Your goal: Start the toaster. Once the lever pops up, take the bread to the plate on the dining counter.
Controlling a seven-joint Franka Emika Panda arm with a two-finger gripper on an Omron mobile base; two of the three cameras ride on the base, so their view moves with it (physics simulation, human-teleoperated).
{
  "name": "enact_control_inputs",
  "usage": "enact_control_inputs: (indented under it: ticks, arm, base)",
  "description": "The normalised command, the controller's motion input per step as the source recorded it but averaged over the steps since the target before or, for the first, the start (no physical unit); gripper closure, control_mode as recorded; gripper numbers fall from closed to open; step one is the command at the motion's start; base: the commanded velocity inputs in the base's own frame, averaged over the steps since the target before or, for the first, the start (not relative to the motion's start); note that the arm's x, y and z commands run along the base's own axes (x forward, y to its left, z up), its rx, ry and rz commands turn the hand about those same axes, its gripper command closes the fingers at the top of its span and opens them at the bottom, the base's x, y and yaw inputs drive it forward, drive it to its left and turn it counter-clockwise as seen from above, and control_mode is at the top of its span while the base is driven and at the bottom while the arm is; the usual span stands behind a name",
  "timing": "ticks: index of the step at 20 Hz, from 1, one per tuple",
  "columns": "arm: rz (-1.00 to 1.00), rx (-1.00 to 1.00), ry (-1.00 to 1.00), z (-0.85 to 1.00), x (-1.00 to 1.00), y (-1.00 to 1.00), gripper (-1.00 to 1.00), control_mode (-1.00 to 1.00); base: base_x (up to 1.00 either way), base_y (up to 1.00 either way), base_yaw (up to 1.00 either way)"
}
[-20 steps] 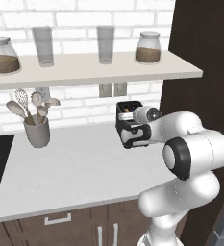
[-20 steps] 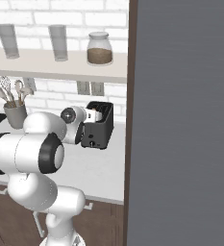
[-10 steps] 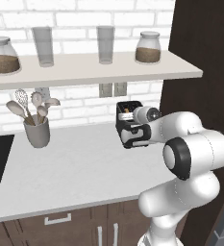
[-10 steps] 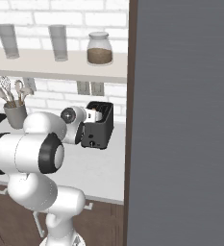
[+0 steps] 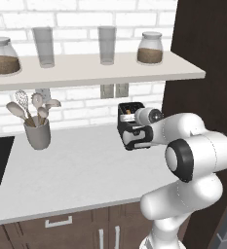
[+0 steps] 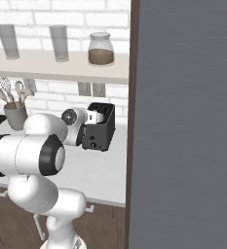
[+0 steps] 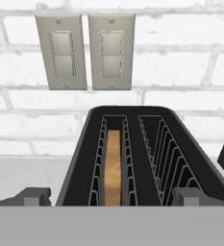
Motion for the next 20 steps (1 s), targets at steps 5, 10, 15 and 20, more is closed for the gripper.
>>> enact_control_inputs:
  ticks: [5,10,15,20]
  arm:
    - [0.00,0.00,0.00,0.00,0.00,0.00,-1.00,-1.00]
    - [0.00,0.00,0.00,0.00,0.00,0.00,-1.00,-1.00]
    - [0.00,0.00,0.00,0.00,0.00,0.00,-1.00,-1.00]
    - [0.00,0.00,0.00,0.00,0.00,0.00,-1.00,-1.00]
  base:
    - [0.00,0.00,0.00]
    - [0.00,0.00,0.00]
    - [0.00,0.00,0.00]
    - [0.00,0.00,0.00]
